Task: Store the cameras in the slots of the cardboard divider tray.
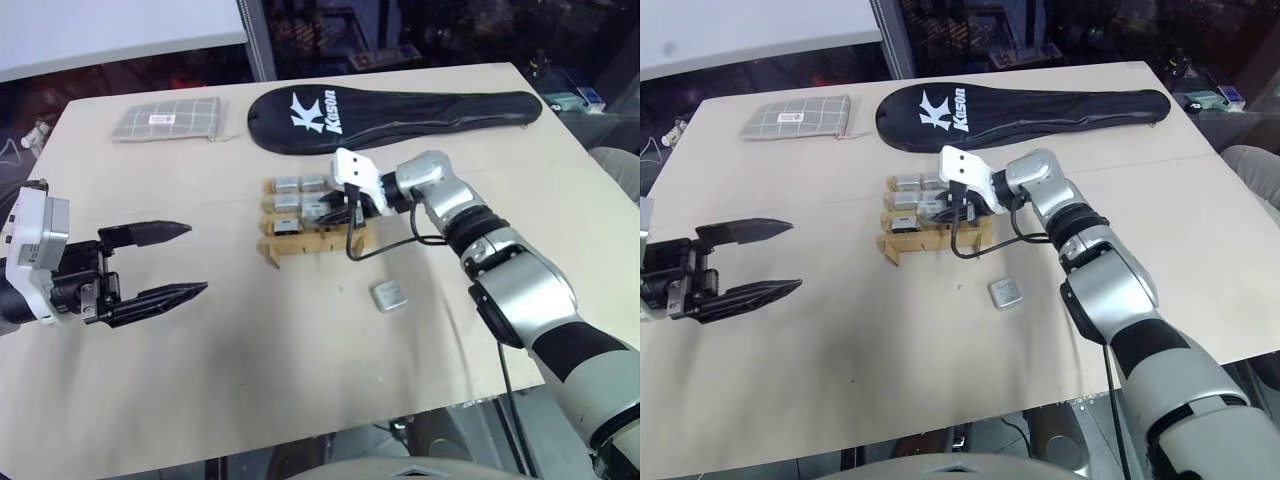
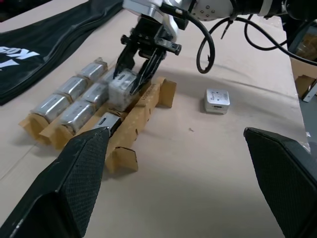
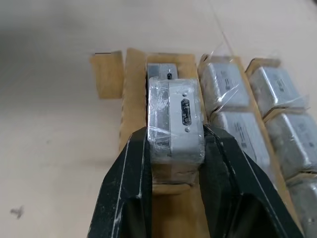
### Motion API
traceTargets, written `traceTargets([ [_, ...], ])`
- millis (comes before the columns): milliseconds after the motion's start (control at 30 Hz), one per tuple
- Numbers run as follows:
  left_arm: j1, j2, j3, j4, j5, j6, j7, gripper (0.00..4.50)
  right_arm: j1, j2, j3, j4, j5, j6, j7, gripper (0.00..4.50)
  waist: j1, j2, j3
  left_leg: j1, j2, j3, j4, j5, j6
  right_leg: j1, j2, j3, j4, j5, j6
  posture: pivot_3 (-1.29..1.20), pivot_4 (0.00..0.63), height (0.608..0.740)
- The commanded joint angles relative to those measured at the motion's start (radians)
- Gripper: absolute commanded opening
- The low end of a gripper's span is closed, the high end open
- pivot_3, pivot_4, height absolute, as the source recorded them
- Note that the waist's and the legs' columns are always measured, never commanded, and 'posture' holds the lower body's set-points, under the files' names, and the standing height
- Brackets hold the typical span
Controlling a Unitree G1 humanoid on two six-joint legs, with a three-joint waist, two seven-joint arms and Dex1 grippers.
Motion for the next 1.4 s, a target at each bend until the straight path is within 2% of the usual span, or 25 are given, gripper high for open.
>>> traceTargets([
  [33, -0.005, 0.003, 0.037, -0.017, -0.022, -0.004, 0.004, 4.5, -0.024, 0.018, -0.027, 0.018, -0.026, -0.026, -0.01, 0.76, 0.0, 0.0, 0.0, 0.0, 0.0, 0.0, 0.0, 0.0, 0.0, 0.0, 0.0, 0.0, 0.0, 0.0, 0.0, 0.0, 0.15, 0.74],
  [233, -0.015, 0.008, 0.029, -0.019, -0.025, -0.002, 0.009, 4.5, -0.018, 0.046, -0.044, 0.036, -0.062, -0.062, -0.046, 0.76, -0.001, 0.0, 0.0, 0.0, 0.0, 0.0, 0.0, 0.0, 0.0, 0.0, 0.0, 0.0, 0.0, 0.0, 0.0, 0.0, 0.15, 0.74],
  [433, -0.024, 0.021, 0.016, -0.03, -0.032, 0.014, 0.01, 4.5, -0.004, 0.035, -0.067, 0.026, -0.069, -0.076, -0.026, 3.58, -0.001, 0.0, 0.0, 0.0, 0.0, 0.0, 0.0, 0.0, -0.001, 0.0, 0.0, 0.0, 0.0, 0.0, 0.0, 0.0, 0.15, 0.74],
  [467, -0.026, 0.022, 0.013, -0.03, -0.033, 0.016, 0.01, 4.5, -0.002, 0.025, -0.071, 0.018, -0.069, -0.083, -0.023, 4.16, -0.001, 0.0, 0.0, 0.0, 0.0, 0.0, 0.0, 0.0, -0.001, 0.0, 0.0, 0.0, 0.0, 0.0, 0.0, 0.0, 0.15, 0.74],
  [500, -0.029, 0.024, 0.01, -0.031, -0.034, 0.018, 0.012, 4.5, 0.001, 0.016, -0.071, 0.007, -0.07, -0.098, -0.012, 4.42, 0.0, 0.0, 0.0, 0.0, 0.0, 0.0, 0.0, 0.0, -0.001, 0.0, 0.0, 0.0, 0.0, 0.0, 0.0, 0.0, 0.15, 0.74],
  [633, -0.047, 0.022, -0.012, -0.034, -0.036, 0.019, 0.021, 4.5, 0.058, -0.033, -0.086, -0.171, -0.014, -0.084, 0.119, 4.42, 0.0, 0.0, 0.0, 0.0, -0.001, -0.001, 0.0, 0.0, -0.001, 0.0, 0.0, 0.0, 0.0, 0.0, 0.0, 0.0, 0.15, 0.74],
  [767, -0.094, 0.021, -0.069, -0.025, -0.043, 0.026, 0.027, 4.5, 0.326, -0.204, -0.078, -0.823, 0.185, 0.306, 0.291, 4.42, 0.017, 0.0, 0.0, -0.001, 0.0, -0.003, 0.001, 0.0, -0.001, 0.0, -0.001, -0.002, 0.0, 0.0, 0.0, 0.0, 0.15, 0.74],
  [900, -0.157, 0.028, -0.136, 0.014, -0.033, 0.015, 0.016, 4.5, 0.561, -0.392, -0.007, -1.168, 0.208, 0.531, 0.308, 4.42, 0.03, 0.0, 0.0, -0.002, -0.001, -0.003, 0.001, -0.001, 0.002, 0.0, -0.002, -0.004, 0.0, 0.0, 0.0, 0.0, 0.15, 0.74],
  [967, -0.194, 0.032, -0.17, 0.036, -0.026, 0.008, 0.008, 4.5, 0.636, -0.437, 0.016, -1.229, 0.185, 0.531, 0.276, 4.42, 0.031, 0.0, 0.0, -0.001, -0.002, -0.003, 0.001, -0.002, 0.003, 0.001, -0.002, -0.004, 0.0, 0.0, 0.0, 0.0, 0.15, 0.74],
  [1067, -0.241, 0.035, -0.202, 0.054, -0.026, 0.007, -0.003, 4.5, 0.683, -0.436, 0.027, -1.227, 0.138, 0.473, 0.18, 4.42, 0.022, 0.0, 0.0, 0.002, -0.001, 0.002, 0.002, -0.002, 0.003, 0.003, 0.001, -0.002, 0.0, 0.0, 0.0, 0.0, 0.15, 0.74],
  [1200, -0.274, 0.046, -0.235, 0.076, -0.016, -0.006, -0.048, 4.5, 0.687, -0.45, 0.043, -1.172, 0.078, 0.381, 0.126, 4.42, 0.021, 0.0, 0.0, 0.004, 0.0, 0.006, 0.003, 0.0, 0.002, 0.004, 0.005, 0.0, 0.003, 0.0, 0.0, 0.0, 0.15, 0.74],
  [1400, -0.294, 0.1, -0.286, 0.113, 0.009, -0.034, -0.16, 4.5, 0.692, -0.447, 0.053, -1.144, 0.069, 0.363, 0.109, 4.42, 0.027, 0.0, 0.0, 0.003, 0.001, 0.004, 0.003, 0.0, 0.001, 0.006, 0.004, -0.003, 0.001, 0.001, -0.001, 0.0, 0.15, 0.74],
])
